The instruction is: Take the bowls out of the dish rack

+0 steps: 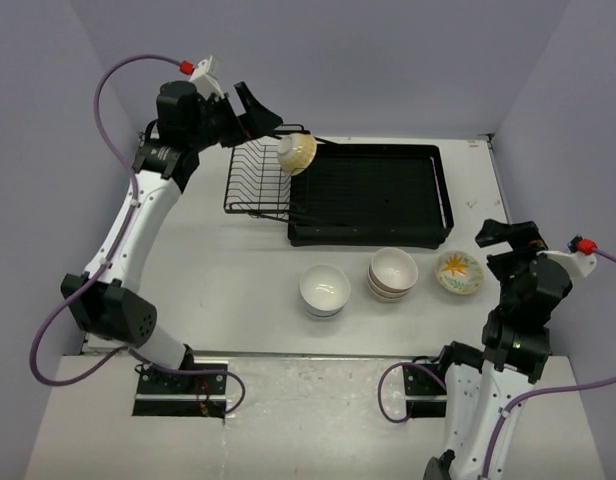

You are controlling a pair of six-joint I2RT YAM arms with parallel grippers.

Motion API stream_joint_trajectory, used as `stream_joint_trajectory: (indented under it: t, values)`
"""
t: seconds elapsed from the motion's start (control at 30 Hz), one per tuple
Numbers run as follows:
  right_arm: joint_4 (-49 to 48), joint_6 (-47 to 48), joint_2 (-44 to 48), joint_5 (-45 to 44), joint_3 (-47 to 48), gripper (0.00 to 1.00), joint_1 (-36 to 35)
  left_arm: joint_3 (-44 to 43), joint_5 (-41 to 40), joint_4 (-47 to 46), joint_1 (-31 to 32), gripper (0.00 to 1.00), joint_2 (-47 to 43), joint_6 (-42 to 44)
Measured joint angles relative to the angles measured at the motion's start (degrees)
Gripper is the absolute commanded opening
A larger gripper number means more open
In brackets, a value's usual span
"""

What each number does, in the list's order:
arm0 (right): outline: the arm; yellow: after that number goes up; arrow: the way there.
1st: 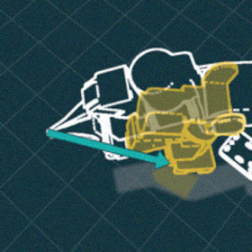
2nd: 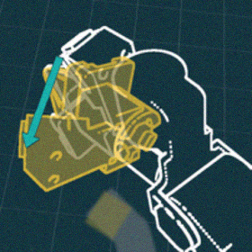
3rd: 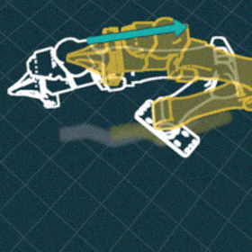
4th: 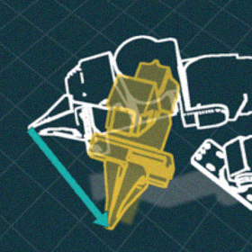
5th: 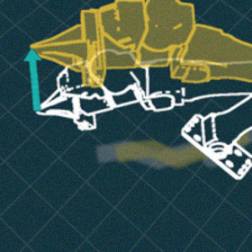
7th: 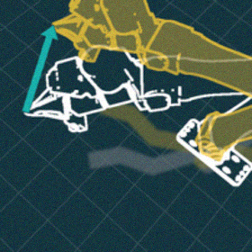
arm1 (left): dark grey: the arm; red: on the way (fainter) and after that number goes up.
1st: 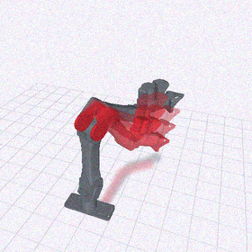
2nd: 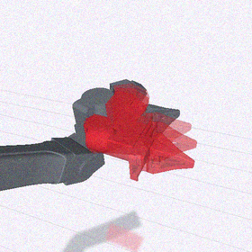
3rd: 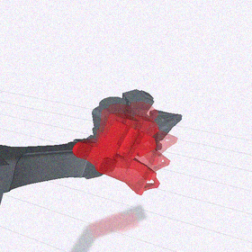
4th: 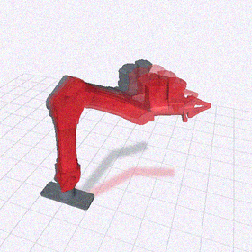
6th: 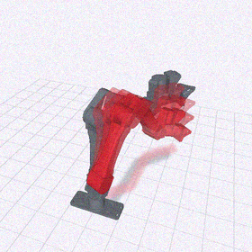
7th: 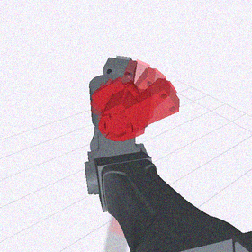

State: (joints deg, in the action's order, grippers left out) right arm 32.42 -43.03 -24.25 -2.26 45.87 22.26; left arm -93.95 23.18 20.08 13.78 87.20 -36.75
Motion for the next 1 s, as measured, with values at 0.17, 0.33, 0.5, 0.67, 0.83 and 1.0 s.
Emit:
stream_joint_trajectory:
  t: [0.17,0.33,0.5,0.67,0.83,1.0]
  values:
    - [0.0,3.9,-1.4,12.0,0.6,0.99,0.0,-17.8,-8.9,9.6,4.7,1.0,12.3,7.2]
    - [-1.3,5.2,-6.7,24.6,1.0,0.99,-1.8,-23.1,-18.5,16.0,11.0,1.0,14.1,12.3]
    - [-10.7,1.6,-14.5,36.1,1.0,0.99,-7.8,-22.6,-30.9,18.6,14.9,1.0,12.7,13.4]
    - [-23.8,-0.6,-33.5,39.5,8.5,0.99,-26.5,-7.8,-41.5,19.0,15.2,1.0,0.2,12.2]
    - [-39.1,-5.2,-53.8,42.9,16.5,0.95,-30.8,3.9,-49.0,20.2,14.8,1.0,-18.1,12.2]
    - [-47.3,-9.0,-73.4,45.4,30.1,0.89,-31.6,17.2,-53.5,17.6,14.8,1.0,-38.5,13.6]
